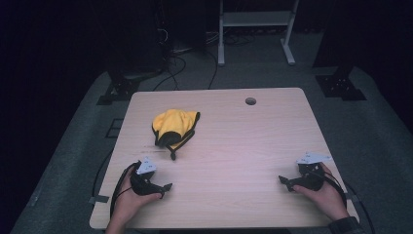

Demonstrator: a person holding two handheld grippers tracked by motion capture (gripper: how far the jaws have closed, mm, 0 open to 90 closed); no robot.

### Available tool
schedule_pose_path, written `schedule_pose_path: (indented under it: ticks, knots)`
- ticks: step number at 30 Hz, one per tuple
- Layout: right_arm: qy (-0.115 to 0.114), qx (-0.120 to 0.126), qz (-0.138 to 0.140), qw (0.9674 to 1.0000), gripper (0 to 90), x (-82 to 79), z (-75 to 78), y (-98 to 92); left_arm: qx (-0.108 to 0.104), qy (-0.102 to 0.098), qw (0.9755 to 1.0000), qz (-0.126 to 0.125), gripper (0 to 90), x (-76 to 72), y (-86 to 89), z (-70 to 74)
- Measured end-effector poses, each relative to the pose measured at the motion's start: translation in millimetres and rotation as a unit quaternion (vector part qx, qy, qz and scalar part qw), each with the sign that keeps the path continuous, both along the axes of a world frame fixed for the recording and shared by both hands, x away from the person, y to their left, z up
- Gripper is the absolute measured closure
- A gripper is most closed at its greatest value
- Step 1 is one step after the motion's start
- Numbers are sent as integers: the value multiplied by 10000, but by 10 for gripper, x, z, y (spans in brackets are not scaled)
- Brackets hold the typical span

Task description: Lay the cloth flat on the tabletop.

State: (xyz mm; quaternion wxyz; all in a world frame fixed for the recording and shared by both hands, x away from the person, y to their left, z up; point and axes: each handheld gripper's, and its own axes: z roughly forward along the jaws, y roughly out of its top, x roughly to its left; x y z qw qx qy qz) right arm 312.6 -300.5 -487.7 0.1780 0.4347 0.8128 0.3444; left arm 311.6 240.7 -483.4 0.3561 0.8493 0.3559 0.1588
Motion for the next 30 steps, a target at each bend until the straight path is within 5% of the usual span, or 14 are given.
schedule_pose_path:
  ticks: [7,13,22,30]
  knots:
    - [0,1,2,10000,16,-5,0,-2,-26,33,10000,-59,131,10,22,44]
    - [-2,-7,-11,10000,16,-23,0,-10,-265,-87,9996,63,139,86,46,195]
    - [-9,-6,-15,10000,16,-42,-1,-22,-452,-465,9977,204,137,335,14,551]
    - [-6,-4,-19,10000,16,-45,-1,-23,-492,-542,9969,304,137,610,-30,619]
